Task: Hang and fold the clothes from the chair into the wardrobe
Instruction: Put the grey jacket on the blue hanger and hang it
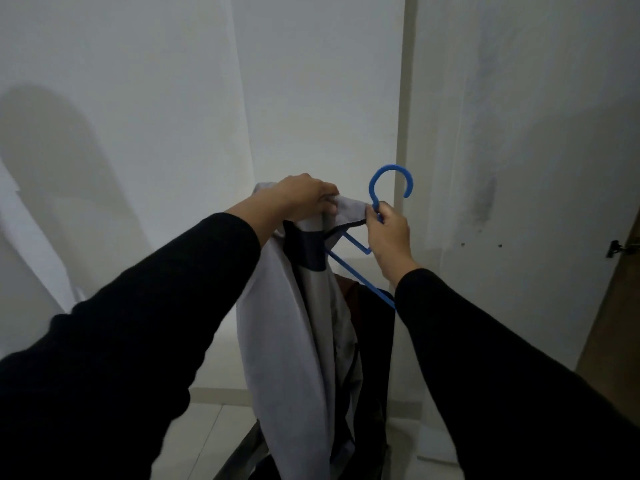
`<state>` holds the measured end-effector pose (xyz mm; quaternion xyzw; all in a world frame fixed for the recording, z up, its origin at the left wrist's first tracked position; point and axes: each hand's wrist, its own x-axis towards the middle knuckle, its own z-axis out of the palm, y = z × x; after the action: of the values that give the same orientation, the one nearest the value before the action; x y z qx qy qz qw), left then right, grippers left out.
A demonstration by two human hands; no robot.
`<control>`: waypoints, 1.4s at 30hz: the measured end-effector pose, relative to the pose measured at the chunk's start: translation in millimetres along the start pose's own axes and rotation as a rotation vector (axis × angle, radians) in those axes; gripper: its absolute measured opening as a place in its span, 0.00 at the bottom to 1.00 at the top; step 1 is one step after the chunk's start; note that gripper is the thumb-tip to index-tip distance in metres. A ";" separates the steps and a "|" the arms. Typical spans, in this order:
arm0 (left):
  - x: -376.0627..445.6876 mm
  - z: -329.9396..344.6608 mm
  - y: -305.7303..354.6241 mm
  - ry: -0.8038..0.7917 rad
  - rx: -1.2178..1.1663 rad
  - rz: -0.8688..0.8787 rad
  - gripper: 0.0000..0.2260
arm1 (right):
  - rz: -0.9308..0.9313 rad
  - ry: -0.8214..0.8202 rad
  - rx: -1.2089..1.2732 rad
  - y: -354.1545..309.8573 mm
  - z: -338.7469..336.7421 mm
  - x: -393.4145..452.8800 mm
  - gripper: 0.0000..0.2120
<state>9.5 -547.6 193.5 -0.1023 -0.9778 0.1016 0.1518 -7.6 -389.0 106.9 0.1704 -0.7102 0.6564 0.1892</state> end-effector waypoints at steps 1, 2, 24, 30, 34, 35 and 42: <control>0.4 3.7 -1.1 -0.011 -0.003 0.010 0.10 | 0.004 -0.018 0.014 0.2 2.3 0.3 0.09; 0.9 6.7 -2.0 -0.003 0.002 0.027 0.08 | 0.025 -0.043 0.035 1.5 3.6 1.3 0.09; -37.8 13.2 -52.0 0.291 0.418 0.758 0.19 | 0.390 -0.659 -0.402 36.2 32.3 7.0 0.25; -46.5 13.1 -54.6 0.329 0.466 0.712 0.06 | 0.319 -0.659 -0.595 51.6 48.9 -4.1 0.19; -51.8 16.2 -56.2 0.399 0.433 0.706 0.03 | 0.321 -0.660 -0.629 60.0 52.8 -6.3 0.14; -52.4 16.6 -57.3 0.401 0.428 0.697 0.05 | 0.324 -0.654 -0.636 61.5 53.5 -6.1 0.15; -58.7 16.9 -61.0 0.393 0.378 0.726 0.02 | 0.323 -0.721 -0.630 64.9 60.5 -12.1 0.15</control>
<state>48.6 -622.5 175.5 -0.4264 -0.7955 0.3036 0.3053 -31.6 -444.2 40.7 0.2088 -0.9112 0.3304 -0.1298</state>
